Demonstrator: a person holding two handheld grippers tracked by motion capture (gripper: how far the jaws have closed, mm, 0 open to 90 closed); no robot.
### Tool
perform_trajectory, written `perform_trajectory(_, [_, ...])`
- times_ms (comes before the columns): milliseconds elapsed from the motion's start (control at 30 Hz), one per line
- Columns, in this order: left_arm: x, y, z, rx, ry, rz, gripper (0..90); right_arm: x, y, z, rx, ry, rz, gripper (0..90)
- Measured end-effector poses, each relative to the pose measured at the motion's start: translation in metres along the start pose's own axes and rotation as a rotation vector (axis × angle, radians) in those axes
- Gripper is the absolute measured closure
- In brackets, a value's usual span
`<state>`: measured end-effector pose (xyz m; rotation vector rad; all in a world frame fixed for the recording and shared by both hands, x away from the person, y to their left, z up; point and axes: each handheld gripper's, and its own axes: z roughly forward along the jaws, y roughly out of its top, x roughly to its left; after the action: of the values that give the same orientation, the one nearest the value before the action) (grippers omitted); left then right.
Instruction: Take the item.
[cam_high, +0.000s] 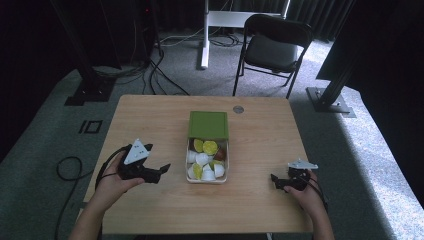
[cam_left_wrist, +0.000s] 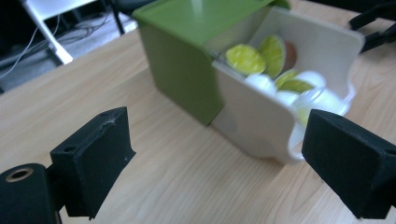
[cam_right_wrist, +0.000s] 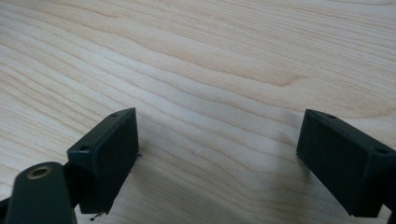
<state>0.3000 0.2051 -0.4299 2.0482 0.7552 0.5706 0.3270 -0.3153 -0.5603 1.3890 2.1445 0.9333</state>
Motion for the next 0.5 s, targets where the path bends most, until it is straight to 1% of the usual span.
perform_trajectory(100, [-0.005,0.010,0.002,-0.023,-0.031,0.019,9.3,0.000,0.000,0.000,0.000,0.000,0.000,12.4])
perform_trajectory(167, [-0.009,0.016,0.004,-0.029,-0.043,0.043,9.3,0.000,0.000,0.000,0.000,0.000,0.000,12.4])
perform_trajectory(367, [-0.020,0.030,0.012,-0.038,-0.095,0.106,9.3,0.000,0.000,0.000,0.000,0.000,0.000,12.4])
perform_trajectory(500, [-0.029,0.037,0.018,-0.035,-0.125,0.148,9.3,0.000,0.000,0.000,0.000,0.000,-0.001,12.4])
